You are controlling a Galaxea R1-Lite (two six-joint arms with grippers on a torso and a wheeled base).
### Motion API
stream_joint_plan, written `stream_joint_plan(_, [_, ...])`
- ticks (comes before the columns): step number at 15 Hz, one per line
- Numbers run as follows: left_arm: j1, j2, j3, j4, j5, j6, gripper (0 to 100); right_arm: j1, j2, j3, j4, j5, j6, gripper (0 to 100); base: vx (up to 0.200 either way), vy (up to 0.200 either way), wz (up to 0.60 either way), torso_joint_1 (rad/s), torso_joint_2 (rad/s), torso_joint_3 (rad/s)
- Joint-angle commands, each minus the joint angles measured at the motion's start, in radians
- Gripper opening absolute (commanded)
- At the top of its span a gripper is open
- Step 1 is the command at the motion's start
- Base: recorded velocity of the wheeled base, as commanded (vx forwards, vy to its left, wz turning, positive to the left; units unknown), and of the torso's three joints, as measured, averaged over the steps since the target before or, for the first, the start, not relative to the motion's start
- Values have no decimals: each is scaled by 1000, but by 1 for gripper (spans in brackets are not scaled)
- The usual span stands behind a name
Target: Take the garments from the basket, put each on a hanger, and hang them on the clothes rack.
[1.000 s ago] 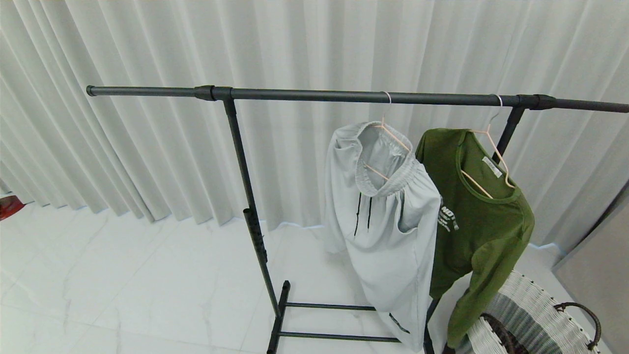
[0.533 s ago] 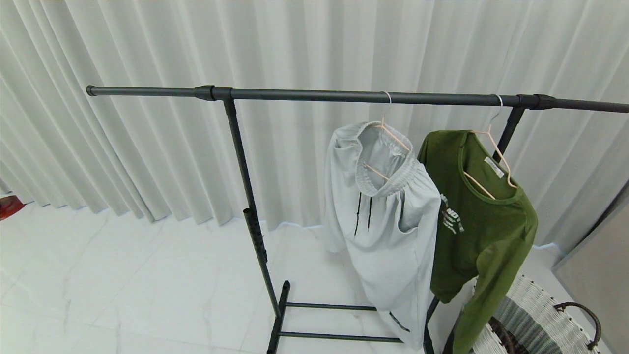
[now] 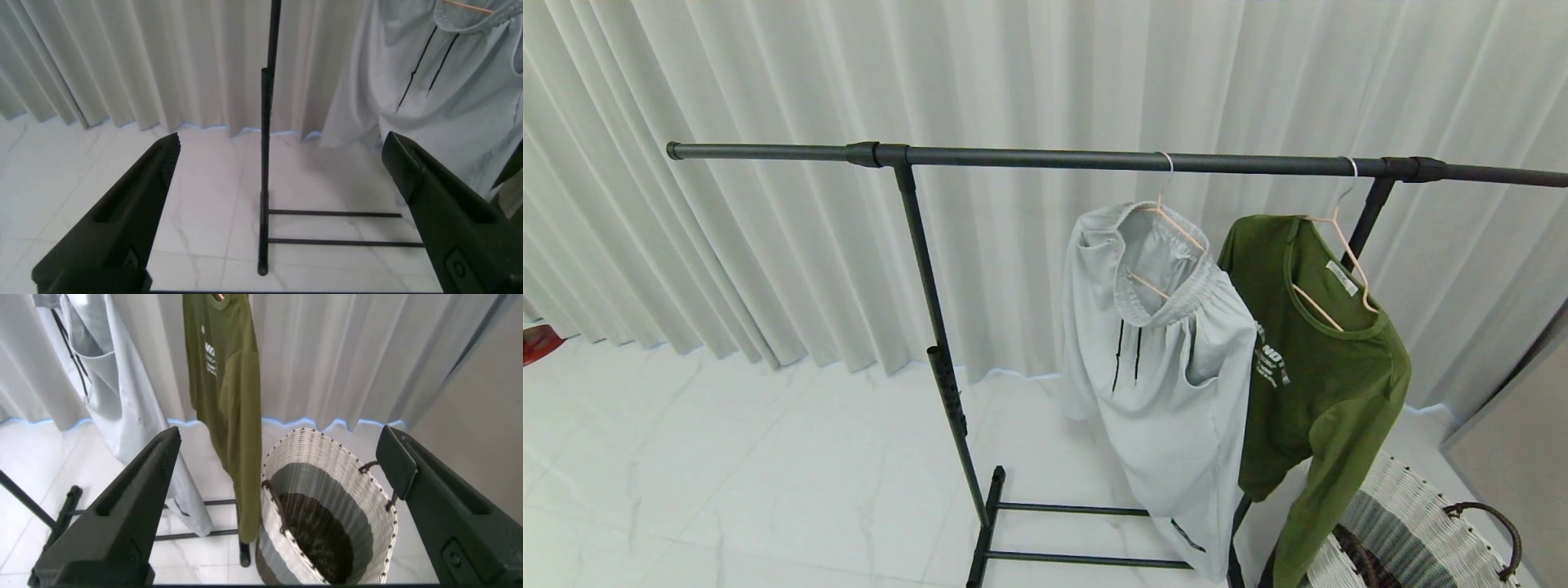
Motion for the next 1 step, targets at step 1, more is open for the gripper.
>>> stream_joint_plan(1, [2,0,0,0,0,0,100,0,0,0,1,0,1,100,0,0,0,0,0,0])
